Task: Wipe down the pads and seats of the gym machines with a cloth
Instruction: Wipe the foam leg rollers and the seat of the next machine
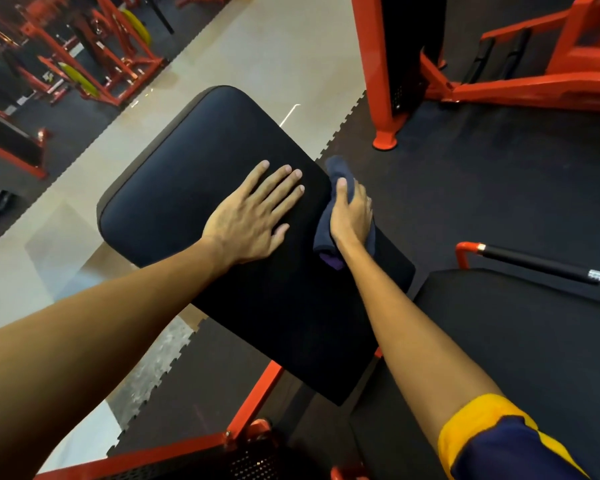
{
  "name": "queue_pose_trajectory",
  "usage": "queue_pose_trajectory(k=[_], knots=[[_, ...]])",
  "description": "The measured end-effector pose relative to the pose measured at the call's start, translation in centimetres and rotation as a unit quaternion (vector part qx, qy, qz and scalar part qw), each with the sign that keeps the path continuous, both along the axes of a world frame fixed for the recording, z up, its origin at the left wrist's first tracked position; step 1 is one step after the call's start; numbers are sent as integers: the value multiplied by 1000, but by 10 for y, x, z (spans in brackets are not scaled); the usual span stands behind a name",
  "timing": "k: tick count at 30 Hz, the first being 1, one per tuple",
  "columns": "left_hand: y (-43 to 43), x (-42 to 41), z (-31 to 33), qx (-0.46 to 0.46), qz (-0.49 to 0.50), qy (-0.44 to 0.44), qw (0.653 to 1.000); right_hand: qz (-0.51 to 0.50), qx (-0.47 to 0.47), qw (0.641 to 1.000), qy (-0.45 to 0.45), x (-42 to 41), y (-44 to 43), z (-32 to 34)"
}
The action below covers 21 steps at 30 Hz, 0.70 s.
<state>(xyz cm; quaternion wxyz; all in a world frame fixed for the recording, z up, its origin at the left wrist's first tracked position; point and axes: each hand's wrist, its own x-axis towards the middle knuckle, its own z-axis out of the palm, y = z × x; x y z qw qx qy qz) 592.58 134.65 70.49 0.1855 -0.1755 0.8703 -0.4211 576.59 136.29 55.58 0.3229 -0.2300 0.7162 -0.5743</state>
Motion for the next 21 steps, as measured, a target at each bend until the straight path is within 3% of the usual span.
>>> queue_pose_trajectory(k=[3, 6, 10, 13, 16, 18, 21], knots=[[0, 2, -1, 9, -2, 5, 1000, 30, 4, 998, 59, -3, 10, -24], [-3, 4, -1, 3, -9, 9, 1000, 9, 81, 997, -9, -26, 17, -61], [-1, -2, 2, 2, -8, 3, 1000, -60, 134, 985, -86, -26, 12, -57], [0, 4, -4, -11, -14, 2, 1000, -123, 70, 987, -73, 12, 8, -28], [-2, 5, -4, -25, -19, -5, 999, -118, -16, 993, -19, 59, 21, -13], [-4, 3, -3, -27, -21, 0, 999, -109, -6, 994, -2, 73, 36, -25], [-2, 3, -5, -37, -37, -16, 999, -113, 82, 986, -89, 63, 45, -48]])
